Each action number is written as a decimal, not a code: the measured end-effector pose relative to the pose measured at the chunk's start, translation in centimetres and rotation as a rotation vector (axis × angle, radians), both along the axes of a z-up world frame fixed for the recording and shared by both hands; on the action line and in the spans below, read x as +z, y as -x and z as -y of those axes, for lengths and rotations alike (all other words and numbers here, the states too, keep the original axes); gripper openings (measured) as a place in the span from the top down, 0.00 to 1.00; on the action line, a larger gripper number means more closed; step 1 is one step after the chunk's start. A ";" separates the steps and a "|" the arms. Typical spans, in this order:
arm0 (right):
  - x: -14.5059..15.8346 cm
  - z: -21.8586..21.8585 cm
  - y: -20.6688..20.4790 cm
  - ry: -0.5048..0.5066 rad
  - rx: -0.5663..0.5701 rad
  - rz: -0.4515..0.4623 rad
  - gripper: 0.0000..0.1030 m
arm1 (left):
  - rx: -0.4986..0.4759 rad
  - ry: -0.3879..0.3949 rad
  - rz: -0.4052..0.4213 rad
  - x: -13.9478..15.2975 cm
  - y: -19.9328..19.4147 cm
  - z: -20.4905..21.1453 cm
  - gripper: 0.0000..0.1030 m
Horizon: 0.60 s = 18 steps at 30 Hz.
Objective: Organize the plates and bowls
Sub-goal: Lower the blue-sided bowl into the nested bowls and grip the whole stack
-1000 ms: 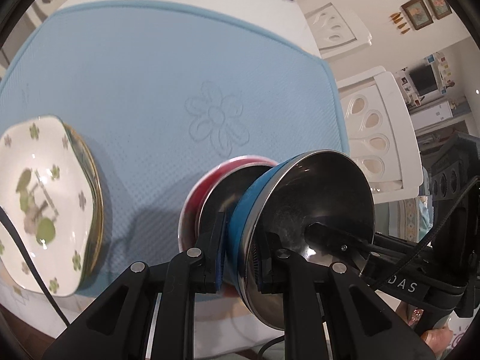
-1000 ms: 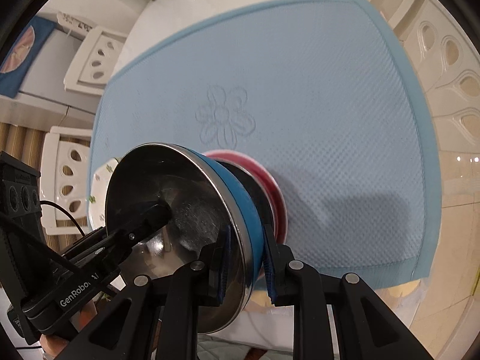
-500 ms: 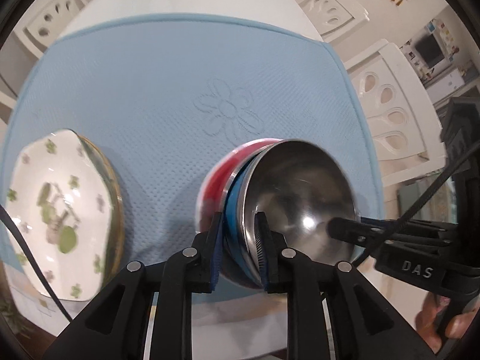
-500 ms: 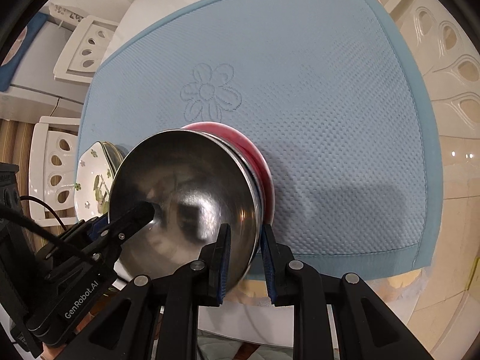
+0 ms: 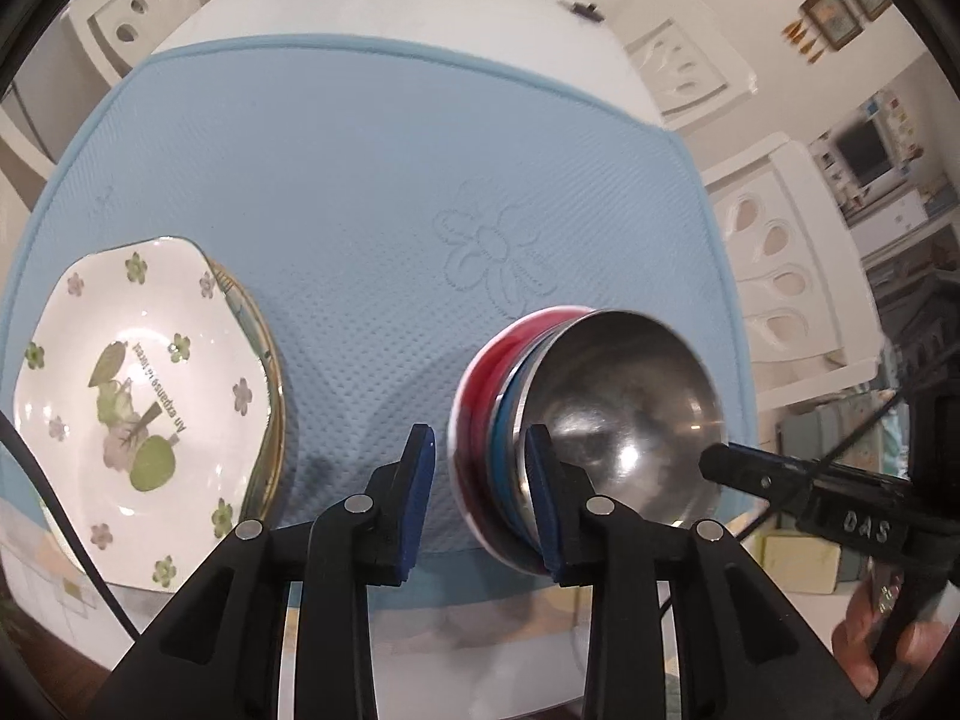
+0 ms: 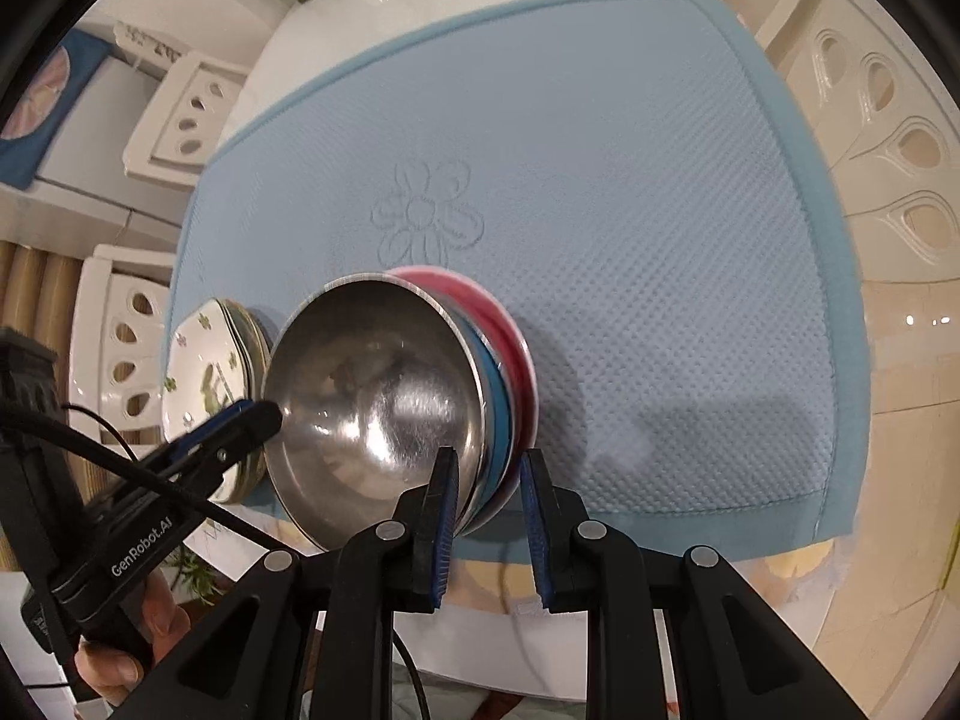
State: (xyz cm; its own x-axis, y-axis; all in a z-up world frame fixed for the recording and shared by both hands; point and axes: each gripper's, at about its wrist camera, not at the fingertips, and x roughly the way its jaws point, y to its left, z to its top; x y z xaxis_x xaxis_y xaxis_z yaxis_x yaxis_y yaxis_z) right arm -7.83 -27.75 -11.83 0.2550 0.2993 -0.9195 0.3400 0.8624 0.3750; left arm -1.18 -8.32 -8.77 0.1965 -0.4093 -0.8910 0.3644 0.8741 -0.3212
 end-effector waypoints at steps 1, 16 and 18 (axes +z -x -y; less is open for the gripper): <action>0.2 0.4 0.1 -0.010 -0.012 0.014 0.81 | -0.001 0.022 0.006 0.2 0.1 -0.2 0.72; -0.8 0.3 -0.4 -0.002 0.065 0.143 0.31 | 0.085 0.196 -0.115 -2.8 -1.1 -1.1 0.27; -2.0 0.2 -1.0 -0.032 0.079 0.126 0.31 | 0.081 0.194 -0.132 -3.7 -1.3 -0.5 0.30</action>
State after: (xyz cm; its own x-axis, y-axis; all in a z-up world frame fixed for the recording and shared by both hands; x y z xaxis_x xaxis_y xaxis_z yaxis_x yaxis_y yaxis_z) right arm -6.84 -27.91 -13.87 0.3417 0.3520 -0.8714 0.2200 0.8715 0.4383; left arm 0.14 -7.81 -12.49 0.1227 -0.5627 -0.8175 0.2392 0.8162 -0.5259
